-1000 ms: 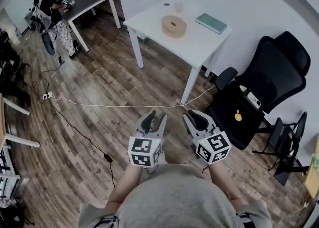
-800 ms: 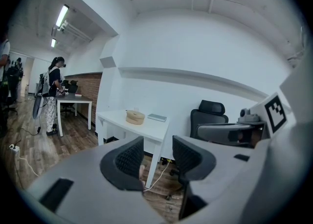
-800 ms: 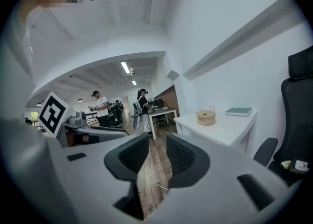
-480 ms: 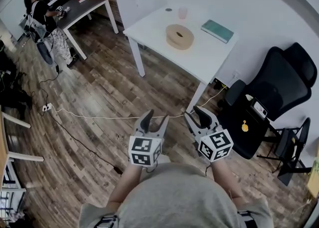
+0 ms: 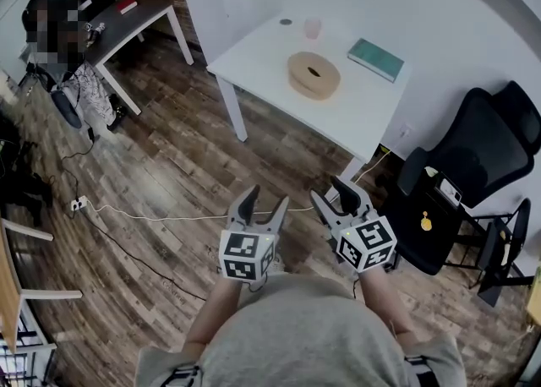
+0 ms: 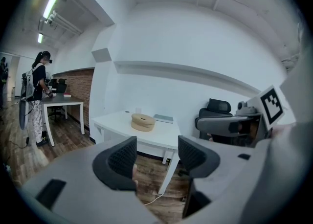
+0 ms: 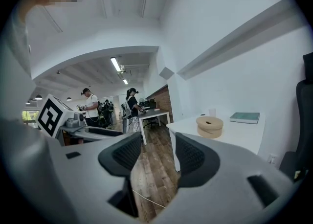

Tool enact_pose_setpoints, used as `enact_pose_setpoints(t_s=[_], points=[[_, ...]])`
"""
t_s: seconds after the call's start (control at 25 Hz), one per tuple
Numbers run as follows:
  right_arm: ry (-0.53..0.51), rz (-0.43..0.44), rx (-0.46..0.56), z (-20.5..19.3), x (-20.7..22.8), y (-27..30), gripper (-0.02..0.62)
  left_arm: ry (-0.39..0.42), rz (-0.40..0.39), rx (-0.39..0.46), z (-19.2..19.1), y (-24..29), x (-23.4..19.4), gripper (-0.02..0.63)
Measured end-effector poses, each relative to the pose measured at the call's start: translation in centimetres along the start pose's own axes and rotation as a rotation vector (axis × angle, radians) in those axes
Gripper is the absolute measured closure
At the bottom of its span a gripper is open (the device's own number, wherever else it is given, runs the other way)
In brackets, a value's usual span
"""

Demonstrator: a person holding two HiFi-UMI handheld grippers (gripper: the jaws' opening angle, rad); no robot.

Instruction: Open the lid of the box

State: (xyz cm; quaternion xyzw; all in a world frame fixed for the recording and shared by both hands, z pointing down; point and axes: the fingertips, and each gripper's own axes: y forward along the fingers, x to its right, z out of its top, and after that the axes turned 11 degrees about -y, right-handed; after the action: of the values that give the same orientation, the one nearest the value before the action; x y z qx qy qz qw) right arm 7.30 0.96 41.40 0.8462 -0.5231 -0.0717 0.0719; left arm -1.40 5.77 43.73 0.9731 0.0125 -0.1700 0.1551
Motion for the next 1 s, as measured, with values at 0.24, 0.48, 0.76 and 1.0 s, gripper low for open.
enact_pose_setpoints(t_s=[0.24, 0.48, 0.76, 1.0], points=[[0.006, -0.009, -0.009, 0.4, 0.0, 4.7, 0.374, 0.002, -0.021, -0.02, 1.3, 2.0, -3.9, 0.36], [0.004, -0.015, -0.007, 1.0, -0.4, 8.8, 0.374, 0.01, -0.049, -0.032, 2.4, 3.3, -7.2, 0.36], [-0.005, -0.031, -0.022, 1.5, 0.4, 11.1, 0.374, 0.004, -0.071, -0.063, 2.8, 5.1, -9.3, 0.36], [-0.007, -0.043, -0.036, 1.2, 2.2, 13.2, 0.374, -0.006, -0.065, -0.05, 3.9, 7.1, -11.0, 0.36]])
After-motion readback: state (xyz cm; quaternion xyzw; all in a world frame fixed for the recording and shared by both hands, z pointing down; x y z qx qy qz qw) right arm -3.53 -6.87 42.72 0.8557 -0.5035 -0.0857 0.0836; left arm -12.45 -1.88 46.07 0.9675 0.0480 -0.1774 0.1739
